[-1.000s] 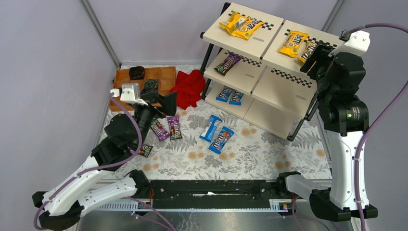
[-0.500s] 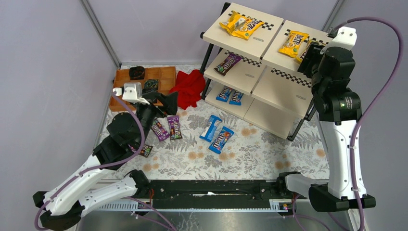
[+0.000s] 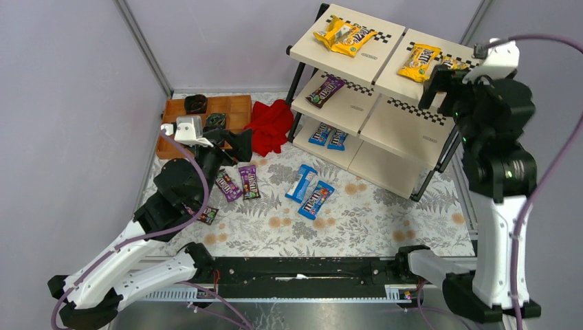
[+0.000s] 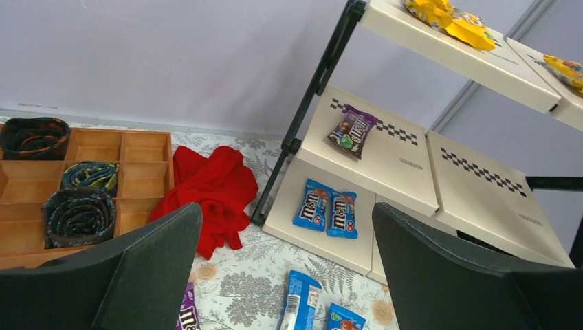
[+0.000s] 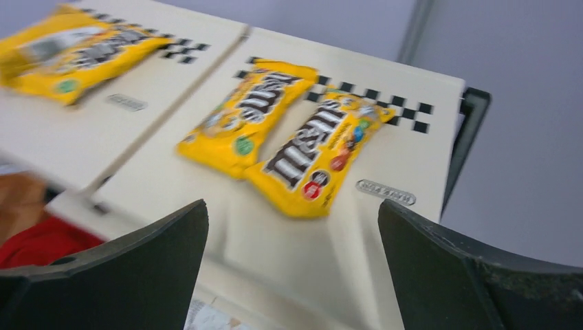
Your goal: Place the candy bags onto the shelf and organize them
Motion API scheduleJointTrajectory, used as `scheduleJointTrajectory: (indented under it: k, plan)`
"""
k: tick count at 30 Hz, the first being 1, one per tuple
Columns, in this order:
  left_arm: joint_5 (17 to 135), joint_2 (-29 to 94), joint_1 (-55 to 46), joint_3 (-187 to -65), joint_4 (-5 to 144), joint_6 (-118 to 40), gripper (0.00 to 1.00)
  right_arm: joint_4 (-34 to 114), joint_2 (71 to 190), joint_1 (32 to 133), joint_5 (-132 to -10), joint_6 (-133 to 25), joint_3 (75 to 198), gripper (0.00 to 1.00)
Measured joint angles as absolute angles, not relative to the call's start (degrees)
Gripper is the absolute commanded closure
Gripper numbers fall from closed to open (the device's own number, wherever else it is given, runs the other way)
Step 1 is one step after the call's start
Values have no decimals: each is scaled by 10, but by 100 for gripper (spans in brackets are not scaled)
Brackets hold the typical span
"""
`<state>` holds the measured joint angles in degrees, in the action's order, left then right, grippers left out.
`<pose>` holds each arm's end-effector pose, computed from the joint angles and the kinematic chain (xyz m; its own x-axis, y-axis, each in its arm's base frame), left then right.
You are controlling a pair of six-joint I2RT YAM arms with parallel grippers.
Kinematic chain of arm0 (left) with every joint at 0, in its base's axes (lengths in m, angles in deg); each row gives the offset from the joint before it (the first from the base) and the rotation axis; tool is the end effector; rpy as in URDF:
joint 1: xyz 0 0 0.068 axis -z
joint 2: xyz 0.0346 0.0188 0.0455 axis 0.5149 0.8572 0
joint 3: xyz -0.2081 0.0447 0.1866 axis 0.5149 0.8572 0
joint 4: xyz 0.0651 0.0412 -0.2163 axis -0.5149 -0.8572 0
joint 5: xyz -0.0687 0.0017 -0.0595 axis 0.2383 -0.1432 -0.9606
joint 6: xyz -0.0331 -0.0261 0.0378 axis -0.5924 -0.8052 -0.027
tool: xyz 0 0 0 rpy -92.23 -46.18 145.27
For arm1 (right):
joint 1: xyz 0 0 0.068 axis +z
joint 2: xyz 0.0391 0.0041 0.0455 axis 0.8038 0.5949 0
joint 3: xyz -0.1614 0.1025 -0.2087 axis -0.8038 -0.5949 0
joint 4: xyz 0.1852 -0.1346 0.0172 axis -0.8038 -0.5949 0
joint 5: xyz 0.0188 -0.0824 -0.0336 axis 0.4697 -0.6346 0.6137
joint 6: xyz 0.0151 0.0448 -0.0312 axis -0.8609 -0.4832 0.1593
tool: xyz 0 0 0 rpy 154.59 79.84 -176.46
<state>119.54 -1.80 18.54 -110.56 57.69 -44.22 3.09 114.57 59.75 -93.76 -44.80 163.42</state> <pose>0.0858 -0.0654 0.4195 -0.0041 -0.3529 -0.9357 0.2609 0.9029 -0.3416 0.1476 0.0055 0.5379 -0.0101 -0.0412 -0.9991 0.1586 0.9864 -0.0422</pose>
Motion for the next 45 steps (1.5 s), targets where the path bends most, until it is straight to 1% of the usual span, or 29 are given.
scheduleJointTrajectory:
  k: [4, 10, 13, 18, 22, 29, 32, 36, 38, 42, 45]
  plan:
    - [1195, -13, 168, -1106, 577, -443, 1, 41, 1058, 598, -813, -444, 1597, 0]
    - [1178, 15, 138, -1106, 577, -459, 1, 81, 899, 603, -573, -453, 1467, 0]
    - [1172, 39, 136, -1106, 575, -471, 1, 97, 858, 620, -468, -459, 1386, 0]
    - [1154, 84, 135, -1102, 549, -517, 1, 134, 829, 643, -363, -506, 1248, 0]
    - [1113, 105, 135, -1078, 526, -580, 1, 172, 802, 655, -314, -557, 1164, 0]
    - [965, 162, 135, -986, 534, -698, 1, 239, 797, 658, -269, -642, 1080, 0]
    - [902, 197, 135, -959, 543, -727, 1, 250, 815, 659, -262, -666, 1042, 0]
    - [831, 233, 135, -938, 571, -750, 4, 257, 848, 674, -272, -692, 1005, 0]
    - [804, 241, 135, -925, 586, -761, 7, 264, 866, 706, -296, -702, 994, 0]
    - [760, 273, 135, -913, 609, -773, 13, 273, 925, 824, -389, -716, 989, 1]
    - [738, 292, 135, -902, 616, -779, 18, 283, 986, 884, -473, -730, 990, 10]
